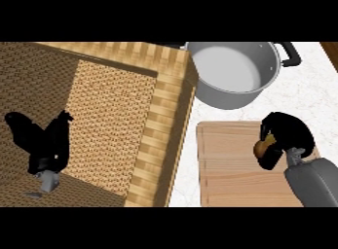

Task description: Pick the pear from the cutting board and place it in the pot

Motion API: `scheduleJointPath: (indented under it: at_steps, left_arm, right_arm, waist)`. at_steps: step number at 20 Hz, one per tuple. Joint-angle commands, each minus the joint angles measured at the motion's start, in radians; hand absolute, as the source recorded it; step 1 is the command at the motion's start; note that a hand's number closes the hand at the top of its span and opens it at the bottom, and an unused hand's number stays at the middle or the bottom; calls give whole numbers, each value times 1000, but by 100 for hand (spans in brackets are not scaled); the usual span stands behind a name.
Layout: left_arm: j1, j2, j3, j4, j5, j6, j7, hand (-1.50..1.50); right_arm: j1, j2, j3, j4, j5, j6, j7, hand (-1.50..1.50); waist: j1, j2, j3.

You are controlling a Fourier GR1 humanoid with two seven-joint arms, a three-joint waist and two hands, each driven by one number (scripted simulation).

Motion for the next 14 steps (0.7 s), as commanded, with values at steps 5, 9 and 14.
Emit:
scheduleJointPath:
  at_steps: [5, 9, 14]
  left_arm:
    - [30, 1, 31, -38, 19, -62, -70, 0]
    - [17, 0, 37, -4, 23, -67, -59, 0]
    - [27, -40, 6, -19, -31, -20, -59, 0]
  right_arm:
    - [5, 51, -117, 1, -30, -86, -8, 150]
    - [-37, 11, -124, -63, 79, -148, 75, 150]
    - [-25, -30, -149, -264, 103, -156, 91, 150]
  waist:
    - [-2, 0, 2]
    - [-6, -1, 1]
    - [-10, -4, 2]
